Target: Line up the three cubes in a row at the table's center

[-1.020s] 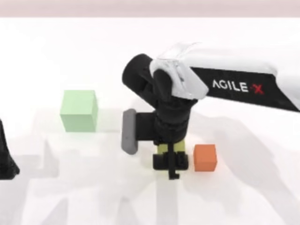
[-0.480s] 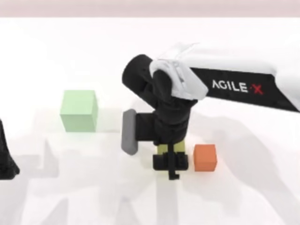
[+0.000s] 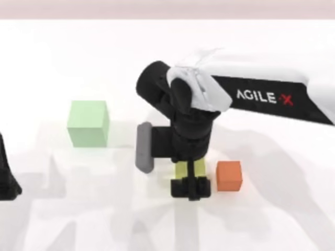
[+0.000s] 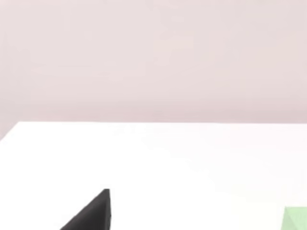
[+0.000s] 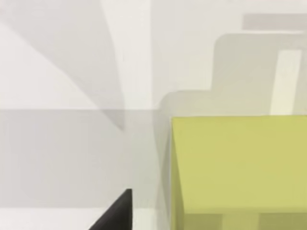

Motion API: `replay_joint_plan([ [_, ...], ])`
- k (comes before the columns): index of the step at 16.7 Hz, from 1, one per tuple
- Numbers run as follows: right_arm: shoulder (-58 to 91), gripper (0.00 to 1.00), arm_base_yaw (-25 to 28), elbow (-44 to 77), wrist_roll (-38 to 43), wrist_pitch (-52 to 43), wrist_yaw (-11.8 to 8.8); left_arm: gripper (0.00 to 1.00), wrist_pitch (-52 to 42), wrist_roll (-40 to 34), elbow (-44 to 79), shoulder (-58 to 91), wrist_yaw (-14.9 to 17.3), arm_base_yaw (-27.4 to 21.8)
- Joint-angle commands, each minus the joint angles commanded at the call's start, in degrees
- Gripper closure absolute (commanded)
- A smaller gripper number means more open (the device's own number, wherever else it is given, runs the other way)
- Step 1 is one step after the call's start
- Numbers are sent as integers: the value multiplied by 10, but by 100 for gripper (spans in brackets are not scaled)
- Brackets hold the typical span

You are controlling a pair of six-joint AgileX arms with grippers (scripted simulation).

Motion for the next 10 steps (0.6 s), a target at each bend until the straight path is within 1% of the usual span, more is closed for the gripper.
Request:
replay_joint_plan([
  [8, -1, 0, 0, 2, 0, -2, 0, 0, 0, 0, 0, 0, 0, 0],
  [10, -5, 0, 1, 20, -1, -24, 0, 0, 0, 0, 0, 0, 0, 0],
])
